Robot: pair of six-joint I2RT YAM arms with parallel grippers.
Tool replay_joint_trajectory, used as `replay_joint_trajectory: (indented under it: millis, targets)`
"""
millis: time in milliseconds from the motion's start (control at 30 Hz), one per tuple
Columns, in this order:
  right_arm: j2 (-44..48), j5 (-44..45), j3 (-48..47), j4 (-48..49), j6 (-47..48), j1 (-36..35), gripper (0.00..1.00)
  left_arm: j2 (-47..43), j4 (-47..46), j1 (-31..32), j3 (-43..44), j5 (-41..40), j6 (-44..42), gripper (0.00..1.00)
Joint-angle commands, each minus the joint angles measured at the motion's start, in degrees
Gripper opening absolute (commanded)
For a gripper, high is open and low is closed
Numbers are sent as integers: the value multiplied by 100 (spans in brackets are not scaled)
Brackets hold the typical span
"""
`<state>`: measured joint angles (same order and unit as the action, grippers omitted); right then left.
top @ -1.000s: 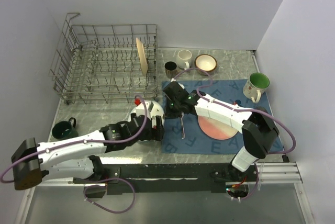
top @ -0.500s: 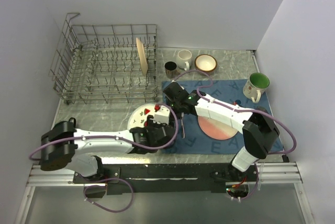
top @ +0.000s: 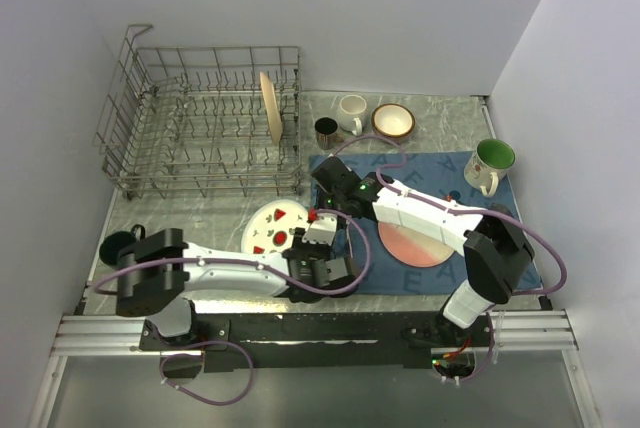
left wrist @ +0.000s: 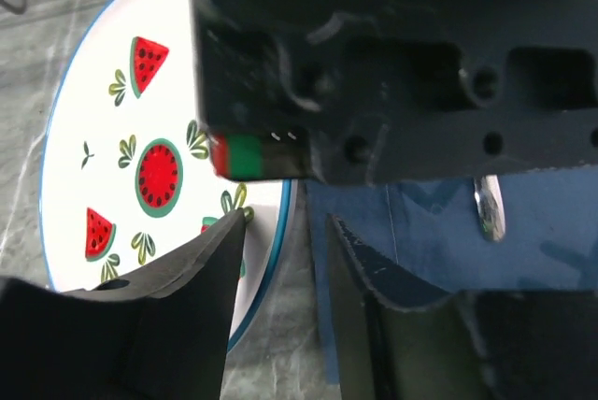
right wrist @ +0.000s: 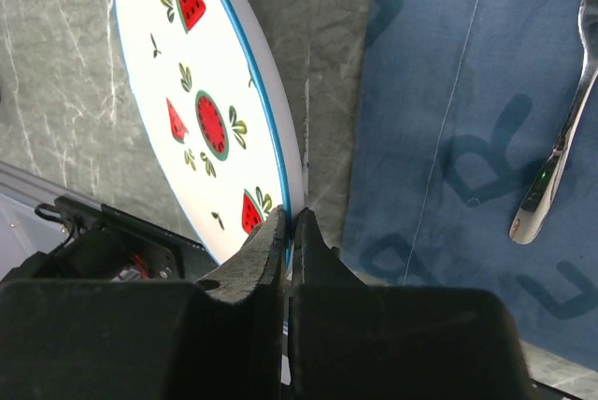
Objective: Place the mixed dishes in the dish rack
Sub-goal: Pass the plate from the right arm to the left
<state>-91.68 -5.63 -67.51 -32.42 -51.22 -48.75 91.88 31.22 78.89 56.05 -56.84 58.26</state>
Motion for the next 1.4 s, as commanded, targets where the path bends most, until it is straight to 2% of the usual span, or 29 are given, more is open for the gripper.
replay_joint_trajectory:
  millis: [0,100,267,400,533,700,967,1000,1100,1233,1367]
  targets:
    - [511,-334,-281,413,-239,-73,0,497,1278,82,555,-582,1018,39]
    - [554,-325,-254,395,-248,-73,0,709,1405,117,723,-565,1109,30]
    - [572,-351,-167,421,-265,-73,0,314,720,126,504,-284,661,17]
    - [563,-386,-140,465,-266,-82,0,120,490,126,389,-178,493,1]
    - [546,-421,-140,483,-239,-82,0,138,683,126,450,-196,590,1]
    - [528,-518,-79,606,-230,-73,0,-239,455,126,354,-29,371,1]
    - [537,-782,80,834,-292,-82,38,-1083,683,126,424,191,326,1]
    - [537,-808,88,860,-309,-82,51,-1215,762,118,441,191,326,1]
    - [572,-896,150,931,-362,-73,69,-1461,876,118,512,200,344,1]
    - [598,-1019,159,1045,-459,-56,81,-1734,1192,126,608,147,396,1]
    - [721,-1072,168,1264,-564,-38,98,-1962,1526,100,705,76,546,1]
